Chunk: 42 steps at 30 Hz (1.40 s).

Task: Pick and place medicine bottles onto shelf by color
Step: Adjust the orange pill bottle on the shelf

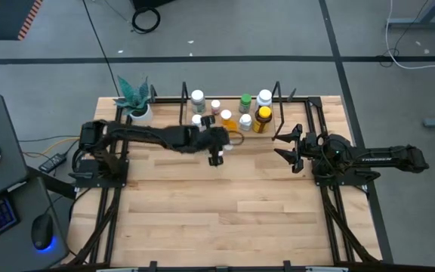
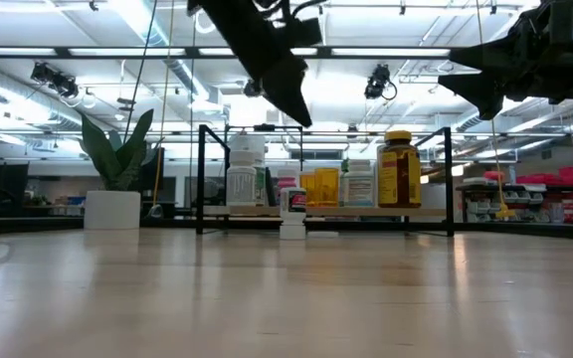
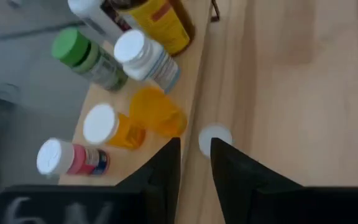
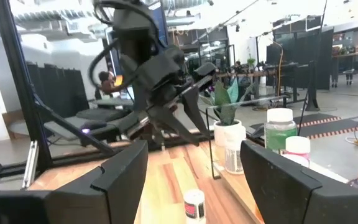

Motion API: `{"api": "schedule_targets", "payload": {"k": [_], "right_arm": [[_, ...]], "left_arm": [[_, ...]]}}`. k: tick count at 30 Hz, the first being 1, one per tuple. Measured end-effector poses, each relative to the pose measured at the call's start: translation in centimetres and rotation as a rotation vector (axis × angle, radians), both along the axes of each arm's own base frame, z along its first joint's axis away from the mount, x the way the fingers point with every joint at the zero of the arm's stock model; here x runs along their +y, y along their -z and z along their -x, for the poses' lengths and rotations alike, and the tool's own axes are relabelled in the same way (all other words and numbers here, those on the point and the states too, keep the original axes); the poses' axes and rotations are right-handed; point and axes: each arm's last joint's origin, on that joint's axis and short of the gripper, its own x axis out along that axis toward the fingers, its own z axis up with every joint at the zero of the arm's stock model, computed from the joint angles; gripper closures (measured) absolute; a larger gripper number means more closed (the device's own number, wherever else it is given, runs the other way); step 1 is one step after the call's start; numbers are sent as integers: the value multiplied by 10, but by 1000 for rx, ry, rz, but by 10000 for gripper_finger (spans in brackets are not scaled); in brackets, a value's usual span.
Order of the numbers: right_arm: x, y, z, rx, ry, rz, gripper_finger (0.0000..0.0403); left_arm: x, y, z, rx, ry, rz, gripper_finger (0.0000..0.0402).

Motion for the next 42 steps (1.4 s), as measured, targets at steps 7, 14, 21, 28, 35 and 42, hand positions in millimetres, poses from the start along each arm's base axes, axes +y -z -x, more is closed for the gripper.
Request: {"api": "schedule_targets", "payload": {"k": [7,14,21,28,35,42], "right_arm": [[0,-8,2,-81,4,9,138],[-3,-4,1,-64,83,-106,138],[-2,6,-1,33,47,-159,138],[-3,12,-4,111,60,-104,138],[-3,15,-6,138,19,-83,138],[-4,12,-6,122,51,9,138]], "left_arm": [[31,-29,7,102,48,160,326],[57,-35,12,104,69,164,326],[77,-37,11,63,71,108,259],[101,-43,11,1,67,30,205],[121,-35,9,2,51,-4,177],[139,-15,-15,69,57,-3,173]]}}
